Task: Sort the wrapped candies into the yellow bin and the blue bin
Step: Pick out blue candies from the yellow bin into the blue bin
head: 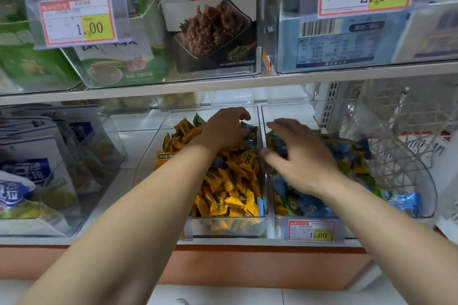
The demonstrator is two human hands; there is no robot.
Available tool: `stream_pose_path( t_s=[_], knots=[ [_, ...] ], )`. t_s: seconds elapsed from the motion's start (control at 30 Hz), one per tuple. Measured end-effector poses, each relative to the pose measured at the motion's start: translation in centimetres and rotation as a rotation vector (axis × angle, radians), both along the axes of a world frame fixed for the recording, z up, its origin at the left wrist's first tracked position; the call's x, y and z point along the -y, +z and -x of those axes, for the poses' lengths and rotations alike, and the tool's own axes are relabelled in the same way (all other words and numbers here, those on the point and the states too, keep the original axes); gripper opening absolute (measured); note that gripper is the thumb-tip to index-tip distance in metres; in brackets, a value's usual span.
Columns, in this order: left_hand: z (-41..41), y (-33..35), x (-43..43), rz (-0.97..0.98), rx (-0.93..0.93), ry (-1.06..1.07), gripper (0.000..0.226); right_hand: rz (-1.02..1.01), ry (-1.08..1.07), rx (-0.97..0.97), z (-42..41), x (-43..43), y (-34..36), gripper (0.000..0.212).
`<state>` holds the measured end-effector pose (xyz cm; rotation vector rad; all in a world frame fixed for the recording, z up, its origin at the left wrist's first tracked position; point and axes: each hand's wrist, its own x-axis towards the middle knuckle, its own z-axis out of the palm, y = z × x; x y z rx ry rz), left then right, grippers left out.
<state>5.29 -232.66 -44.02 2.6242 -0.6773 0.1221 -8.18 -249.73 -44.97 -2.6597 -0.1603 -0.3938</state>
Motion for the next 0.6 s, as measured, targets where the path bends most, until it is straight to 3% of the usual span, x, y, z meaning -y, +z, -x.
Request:
stream_pose_path(
  t_s=[0.13,0.27,0.43,0.6],
  knots=[
    [-2.1,-2.1,1.1,-0.166,-0.101,-0.073,0.055,-0.02,0.037,-0.132,-0.5,-1.3,-1.7,0.082],
    [-3.2,-2.9,1.2,-0.366,-0.085,-0.099,0.069,-0.076,0.056,-0.082,-0.7,-1.0,-2.3,0.077],
    [-3.4,-2.7,1.6,-0.532,-0.057,-0.11,0.059,-0.076,0.051,-0.108,-0.5,-1.1,-2.2,0.08],
    [-3.2,-2.6,1.5,-0.385,-0.073,-0.102,0.041,-0.083,0.056,-0.131,-0.4,-1.0,-2.1,0.08]
  ],
)
